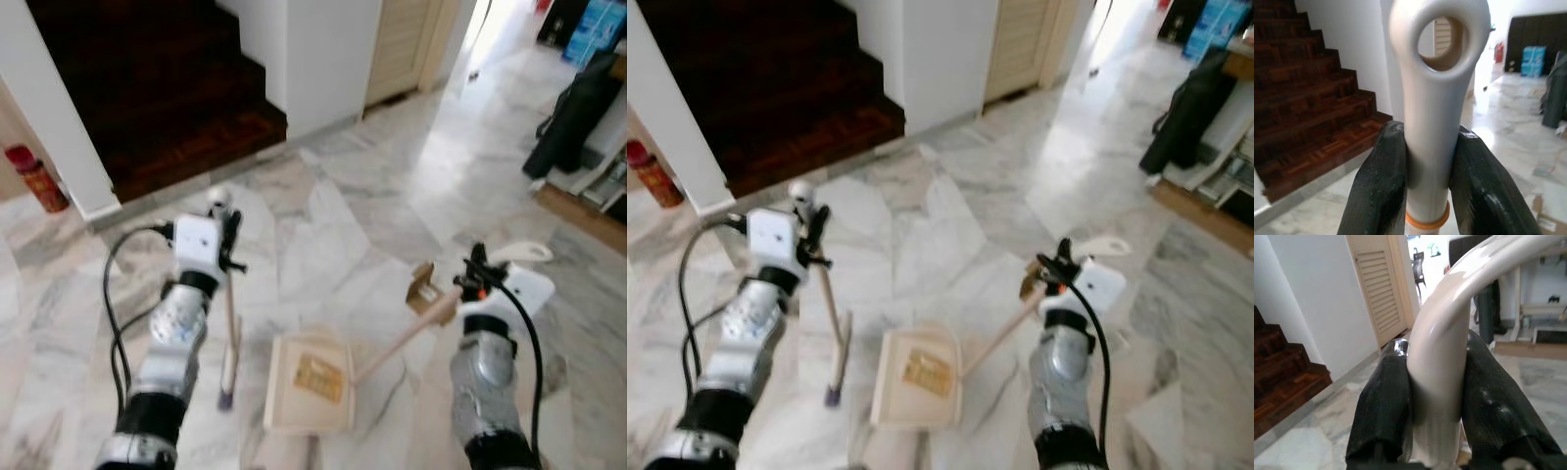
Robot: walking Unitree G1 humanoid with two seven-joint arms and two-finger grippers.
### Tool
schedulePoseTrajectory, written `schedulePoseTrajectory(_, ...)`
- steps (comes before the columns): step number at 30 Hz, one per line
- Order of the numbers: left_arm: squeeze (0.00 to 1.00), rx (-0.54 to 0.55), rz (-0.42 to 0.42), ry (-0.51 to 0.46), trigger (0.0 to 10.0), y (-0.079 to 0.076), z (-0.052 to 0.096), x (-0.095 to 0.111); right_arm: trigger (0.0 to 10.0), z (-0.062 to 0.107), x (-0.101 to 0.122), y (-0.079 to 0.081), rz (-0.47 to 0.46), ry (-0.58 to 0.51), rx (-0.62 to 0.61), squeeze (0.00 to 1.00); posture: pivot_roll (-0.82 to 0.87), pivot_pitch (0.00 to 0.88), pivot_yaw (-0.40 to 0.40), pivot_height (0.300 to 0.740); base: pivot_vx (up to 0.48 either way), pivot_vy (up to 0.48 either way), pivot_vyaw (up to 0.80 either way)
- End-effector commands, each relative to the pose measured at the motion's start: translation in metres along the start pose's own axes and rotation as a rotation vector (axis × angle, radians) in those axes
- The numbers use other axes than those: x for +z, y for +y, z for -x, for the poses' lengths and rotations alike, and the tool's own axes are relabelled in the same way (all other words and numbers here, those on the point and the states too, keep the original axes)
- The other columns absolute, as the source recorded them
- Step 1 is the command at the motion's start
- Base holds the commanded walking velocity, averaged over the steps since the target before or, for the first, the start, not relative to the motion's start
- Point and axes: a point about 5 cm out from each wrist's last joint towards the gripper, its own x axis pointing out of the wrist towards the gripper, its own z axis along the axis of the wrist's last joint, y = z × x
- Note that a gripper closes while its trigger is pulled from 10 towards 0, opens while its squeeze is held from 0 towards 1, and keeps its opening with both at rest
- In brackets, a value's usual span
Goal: Sweep floor
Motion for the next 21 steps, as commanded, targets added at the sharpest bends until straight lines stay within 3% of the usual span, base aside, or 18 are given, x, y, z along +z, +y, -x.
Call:
schedulePoseTrajectory(1,0.0,0.007,-0.027,-0.064,10.0,0.0058,-0.0043,0.0141,10.0,-0.005,0.0103,0.0091,-0.025,-0.048,0.022,0.0,0.18,0.053,-0.067,0.74,0.0,0.322,0.0)
schedulePoseTrajectory(21,0.0,-0.001,-0.017,-0.067,10.0,0.0009,-0.0062,0.0152,10.0,-0.0058,0.0122,0.0106,-0.033,-0.054,0.035,0.0,0.18,0.051,-0.076,0.74,0.0,0.324,0.0)
